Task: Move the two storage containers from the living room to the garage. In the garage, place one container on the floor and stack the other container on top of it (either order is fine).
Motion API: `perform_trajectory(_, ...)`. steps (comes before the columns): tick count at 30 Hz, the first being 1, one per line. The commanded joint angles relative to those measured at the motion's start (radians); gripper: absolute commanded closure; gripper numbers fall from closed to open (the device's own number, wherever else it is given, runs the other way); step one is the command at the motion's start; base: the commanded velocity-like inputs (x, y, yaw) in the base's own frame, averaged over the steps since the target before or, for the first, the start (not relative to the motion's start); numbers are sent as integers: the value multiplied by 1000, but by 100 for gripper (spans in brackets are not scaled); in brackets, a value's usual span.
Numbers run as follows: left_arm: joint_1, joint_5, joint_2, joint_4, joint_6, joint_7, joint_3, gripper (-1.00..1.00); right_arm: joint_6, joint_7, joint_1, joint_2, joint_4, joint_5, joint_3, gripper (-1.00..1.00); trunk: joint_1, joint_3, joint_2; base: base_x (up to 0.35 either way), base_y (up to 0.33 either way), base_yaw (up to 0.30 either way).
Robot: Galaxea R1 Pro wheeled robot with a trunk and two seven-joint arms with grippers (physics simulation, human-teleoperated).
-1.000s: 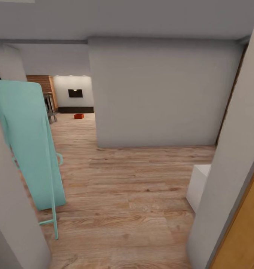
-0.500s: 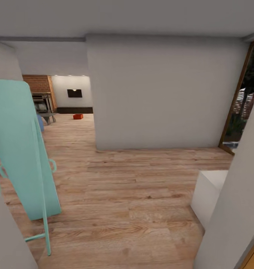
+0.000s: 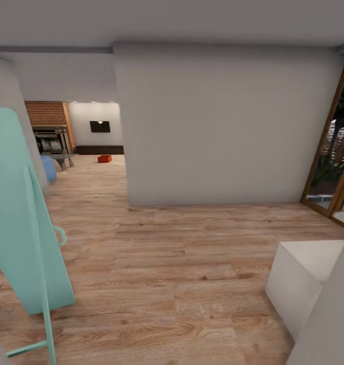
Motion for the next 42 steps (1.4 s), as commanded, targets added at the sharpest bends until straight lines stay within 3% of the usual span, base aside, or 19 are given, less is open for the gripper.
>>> perform_trajectory(1, 0, 10, 0, 0, -2, 0, 0, -100, -6, 6, -1, 0, 3, -10, 6, -100, 1, -1, 0, 322, 0, 0)
perform_trajectory(42, 0, 8, 0, 0, -2, 0, 0, -100, -6, 6, -1, -1, 3, -10, 6, -100, 1, -1, 0, 322, 0, 37)
